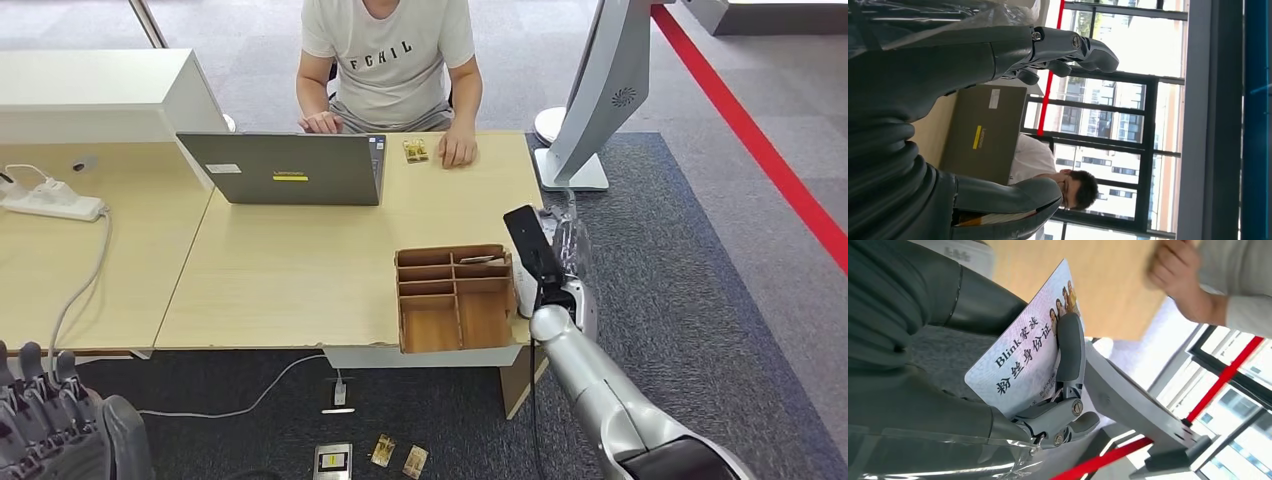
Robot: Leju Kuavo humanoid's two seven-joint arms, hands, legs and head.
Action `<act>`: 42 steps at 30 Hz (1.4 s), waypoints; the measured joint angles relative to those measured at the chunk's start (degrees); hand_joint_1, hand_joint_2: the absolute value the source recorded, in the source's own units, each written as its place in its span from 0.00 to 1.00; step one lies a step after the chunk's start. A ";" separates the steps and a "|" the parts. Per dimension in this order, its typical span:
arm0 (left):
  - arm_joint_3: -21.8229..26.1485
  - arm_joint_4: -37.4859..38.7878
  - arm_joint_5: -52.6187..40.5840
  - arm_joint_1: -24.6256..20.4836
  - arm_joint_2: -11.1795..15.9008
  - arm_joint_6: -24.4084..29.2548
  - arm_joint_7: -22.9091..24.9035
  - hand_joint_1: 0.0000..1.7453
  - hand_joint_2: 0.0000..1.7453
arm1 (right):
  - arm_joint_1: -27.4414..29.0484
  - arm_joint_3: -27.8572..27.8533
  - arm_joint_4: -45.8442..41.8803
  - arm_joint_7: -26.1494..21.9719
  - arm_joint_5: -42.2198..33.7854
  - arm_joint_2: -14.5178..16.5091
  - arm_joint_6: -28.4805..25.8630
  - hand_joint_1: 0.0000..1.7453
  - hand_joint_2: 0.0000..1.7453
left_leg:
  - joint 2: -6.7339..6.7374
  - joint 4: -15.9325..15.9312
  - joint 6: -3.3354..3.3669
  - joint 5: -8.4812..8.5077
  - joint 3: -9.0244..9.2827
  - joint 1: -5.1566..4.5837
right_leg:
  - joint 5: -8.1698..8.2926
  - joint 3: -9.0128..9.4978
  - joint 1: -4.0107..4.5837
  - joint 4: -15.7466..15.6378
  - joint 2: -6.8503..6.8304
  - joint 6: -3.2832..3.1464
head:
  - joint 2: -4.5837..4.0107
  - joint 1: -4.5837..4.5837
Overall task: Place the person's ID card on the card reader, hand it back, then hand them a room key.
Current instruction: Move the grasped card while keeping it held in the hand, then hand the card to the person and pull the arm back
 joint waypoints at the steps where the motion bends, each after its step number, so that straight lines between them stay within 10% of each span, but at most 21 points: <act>1: 0.11 0.19 -0.25 0.00 -0.21 0.00 0.00 0.00 1.00 | -0.57 0.03 -1.14 0.52 0.29 0.12 -0.31 1.00 1.00 | -0.01 0.00 0.00 0.00 -0.01 0.00 | 0.00 0.00 0.00 0.00 -0.01 0.00 | 0.00 0.00; 17: 1.75 1.93 2.64 0.47 -0.89 0.00 0.00 0.00 1.00 | -2.36 2.09 -18.39 8.80 9.94 0.58 -2.77 1.00 1.00 | -0.03 -0.01 0.00 0.00 -0.07 0.01 | 0.00 -0.04 0.01 0.00 -0.01 0.00 | 0.00 0.00; 42: 2.83 2.06 6.90 -0.19 -1.52 0.00 -0.01 0.00 1.00 | -1.84 9.53 -16.53 13.86 19.45 5.63 -2.66 1.00 1.00 | -0.04 -0.01 0.00 0.00 -0.09 0.01 | -0.01 -0.08 0.01 -0.01 -0.01 -0.01 | 0.00 0.01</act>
